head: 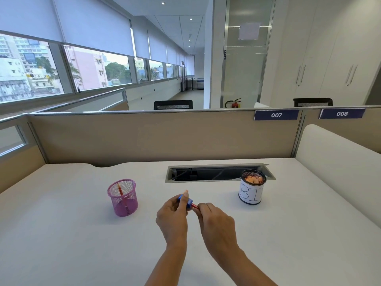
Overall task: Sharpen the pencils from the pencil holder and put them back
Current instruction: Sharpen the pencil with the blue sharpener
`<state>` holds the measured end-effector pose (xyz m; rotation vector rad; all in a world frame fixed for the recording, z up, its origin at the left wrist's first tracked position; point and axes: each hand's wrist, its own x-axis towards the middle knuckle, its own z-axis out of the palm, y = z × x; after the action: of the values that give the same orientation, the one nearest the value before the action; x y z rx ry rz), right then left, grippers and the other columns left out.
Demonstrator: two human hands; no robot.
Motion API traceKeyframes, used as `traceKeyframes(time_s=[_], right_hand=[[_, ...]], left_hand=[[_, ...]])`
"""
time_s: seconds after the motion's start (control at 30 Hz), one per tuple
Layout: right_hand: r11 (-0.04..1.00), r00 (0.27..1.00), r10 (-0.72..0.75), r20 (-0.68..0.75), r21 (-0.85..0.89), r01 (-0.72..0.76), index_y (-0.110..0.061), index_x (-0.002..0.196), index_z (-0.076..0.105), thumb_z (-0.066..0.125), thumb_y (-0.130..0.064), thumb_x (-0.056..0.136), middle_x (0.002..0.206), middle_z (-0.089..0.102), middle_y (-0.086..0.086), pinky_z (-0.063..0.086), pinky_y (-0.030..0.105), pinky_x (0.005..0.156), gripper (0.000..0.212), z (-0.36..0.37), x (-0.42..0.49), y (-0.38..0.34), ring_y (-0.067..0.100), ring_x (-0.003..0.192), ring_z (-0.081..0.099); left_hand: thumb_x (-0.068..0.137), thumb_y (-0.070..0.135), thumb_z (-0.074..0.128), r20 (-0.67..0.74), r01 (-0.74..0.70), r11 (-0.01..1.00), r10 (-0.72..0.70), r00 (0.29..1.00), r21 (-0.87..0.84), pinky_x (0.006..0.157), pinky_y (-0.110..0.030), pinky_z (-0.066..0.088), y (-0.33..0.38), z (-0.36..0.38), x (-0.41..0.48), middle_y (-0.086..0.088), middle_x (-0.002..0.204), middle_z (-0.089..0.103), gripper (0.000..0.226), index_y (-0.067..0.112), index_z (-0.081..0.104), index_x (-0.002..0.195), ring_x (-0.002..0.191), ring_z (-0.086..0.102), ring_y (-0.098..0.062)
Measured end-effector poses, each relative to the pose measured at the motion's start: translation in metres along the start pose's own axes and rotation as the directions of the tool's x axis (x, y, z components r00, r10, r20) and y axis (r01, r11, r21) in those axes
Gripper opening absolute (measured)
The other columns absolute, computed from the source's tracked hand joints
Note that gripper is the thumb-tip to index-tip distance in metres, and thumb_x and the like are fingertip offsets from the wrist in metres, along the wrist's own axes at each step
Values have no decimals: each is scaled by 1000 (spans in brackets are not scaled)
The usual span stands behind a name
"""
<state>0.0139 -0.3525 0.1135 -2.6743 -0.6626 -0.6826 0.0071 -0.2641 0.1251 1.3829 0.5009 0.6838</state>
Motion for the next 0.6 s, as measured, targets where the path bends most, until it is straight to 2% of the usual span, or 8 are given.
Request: traceKeyframes(time_s=[0.07,0.17,0.23,0.3,0.37,0.43,0.53,0.6], right_hand=[[998,997,61,48,3,-61,-22,67,63,68,-39,77,50,58,-6,8,9,34,20,-5,-3,-6,10,35,31],[964,970,234,64,110,-240,-18,100,59,37,-39,97,82,60,-7,18,14,43,30,-8,-3,-8,9,55,37],[910,939,311,149,238,-339,-19,101,58,29,-38,100,80,55,-7,23,14,46,34,-11,-1,-9,10,64,42],[791,886,384,258,402,-460,-19,88,59,35,-36,100,64,48,-9,25,14,47,31,-18,2,-12,7,56,42],[550,791,415,449,569,-611,-16,76,58,40,-33,99,56,42,-7,26,14,46,34,-24,6,-14,6,48,35],[176,658,371,655,646,-743,-14,70,57,43,-31,99,47,36,-6,22,14,37,37,-33,8,-14,5,38,27],[-325,492,167,854,519,-790,-11,68,55,48,-29,96,39,31,-8,16,11,27,34,-45,9,-11,2,29,21],[-540,450,28,893,392,-745,-7,64,57,50,-27,95,39,31,-5,15,9,25,37,-46,11,-9,3,26,22]], left_hand=[[81,23,65,53,4,1000,-3,999,-18,56,-9,51,0,1,-1,5,68,67,4,20,65,77,68,65,-12],[84,21,61,144,27,999,-22,989,-31,56,-9,49,-1,1,1,3,72,68,6,21,66,81,70,66,-14],[86,19,59,214,50,997,-36,976,-61,54,-9,48,0,0,2,3,73,69,9,19,68,84,67,68,-12],[87,17,56,292,83,989,-43,955,-126,54,-10,48,3,-2,1,6,68,70,16,25,67,77,63,69,-10],[88,18,54,350,122,980,-61,935,-156,56,-11,50,5,-3,2,8,66,71,19,28,65,78,66,70,-10],[89,18,50,392,171,969,-89,916,-179,59,-13,52,5,-5,4,8,67,73,18,25,66,83,68,70,-10],[91,15,45,445,287,913,-138,885,-288,59,-18,55,5,-6,7,0,67,73,21,13,66,89,65,69,-12],[92,14,43,467,361,864,-172,867,-351,59,-19,56,5,-6,7,-2,66,72,24,9,66,89,62,68,-13]])
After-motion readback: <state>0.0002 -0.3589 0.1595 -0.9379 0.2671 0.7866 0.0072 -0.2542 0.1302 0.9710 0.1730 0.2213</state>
